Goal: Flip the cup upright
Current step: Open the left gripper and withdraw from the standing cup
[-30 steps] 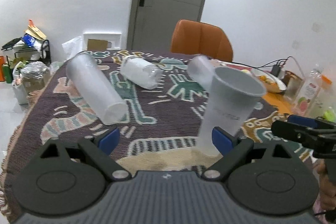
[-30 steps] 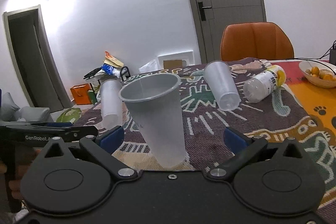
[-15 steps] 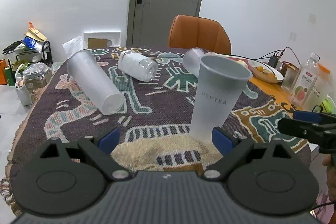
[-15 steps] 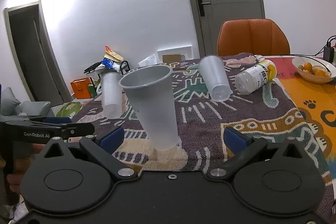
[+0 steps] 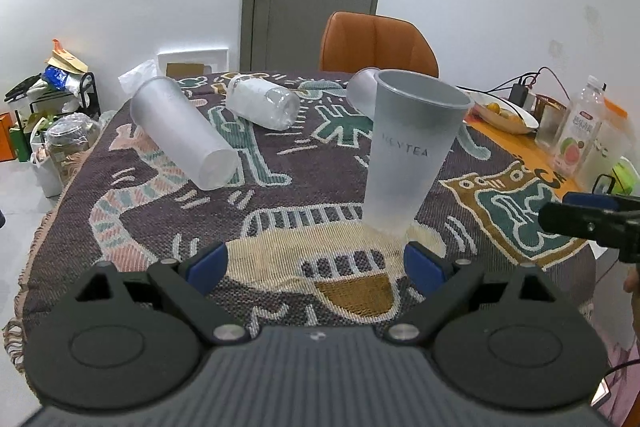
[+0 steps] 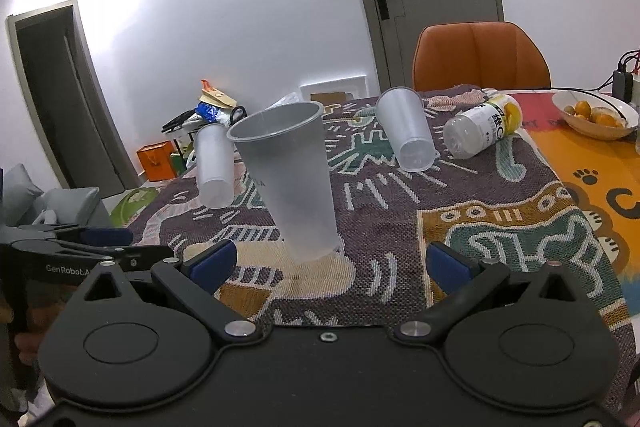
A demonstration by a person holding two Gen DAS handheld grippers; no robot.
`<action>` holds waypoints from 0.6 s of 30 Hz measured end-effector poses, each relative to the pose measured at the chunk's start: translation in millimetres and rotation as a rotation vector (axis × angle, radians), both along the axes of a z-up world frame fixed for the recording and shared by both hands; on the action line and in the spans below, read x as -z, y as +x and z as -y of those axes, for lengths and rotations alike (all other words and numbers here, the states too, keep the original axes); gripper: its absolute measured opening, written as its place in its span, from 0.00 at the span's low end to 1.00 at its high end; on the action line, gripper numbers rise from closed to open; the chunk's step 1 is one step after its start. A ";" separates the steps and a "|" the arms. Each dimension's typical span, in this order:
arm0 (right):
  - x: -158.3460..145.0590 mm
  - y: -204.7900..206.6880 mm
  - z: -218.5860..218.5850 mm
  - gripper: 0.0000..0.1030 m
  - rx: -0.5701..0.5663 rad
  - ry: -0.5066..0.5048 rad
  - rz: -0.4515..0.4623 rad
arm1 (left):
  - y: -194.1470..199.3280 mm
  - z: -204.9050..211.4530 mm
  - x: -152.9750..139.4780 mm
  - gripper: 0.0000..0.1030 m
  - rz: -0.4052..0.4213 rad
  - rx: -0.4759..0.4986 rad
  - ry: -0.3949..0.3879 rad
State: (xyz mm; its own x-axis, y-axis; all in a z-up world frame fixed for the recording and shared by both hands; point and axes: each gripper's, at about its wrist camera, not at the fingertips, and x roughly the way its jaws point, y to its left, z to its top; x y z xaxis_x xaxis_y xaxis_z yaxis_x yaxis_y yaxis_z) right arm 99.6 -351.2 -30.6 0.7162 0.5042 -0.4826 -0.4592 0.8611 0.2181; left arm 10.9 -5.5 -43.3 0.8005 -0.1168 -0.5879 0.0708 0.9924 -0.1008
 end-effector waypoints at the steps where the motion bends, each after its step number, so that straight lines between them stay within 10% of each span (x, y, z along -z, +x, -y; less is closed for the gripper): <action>1: -0.1 -0.1 -0.6 1.00 0.000 -0.004 0.002 | -0.1 0.1 0.4 0.91 -0.001 0.002 0.000; 18: 3.6 1.0 -4.9 1.00 -0.014 -0.033 -0.009 | -2.6 1.9 0.6 0.91 0.001 0.016 0.005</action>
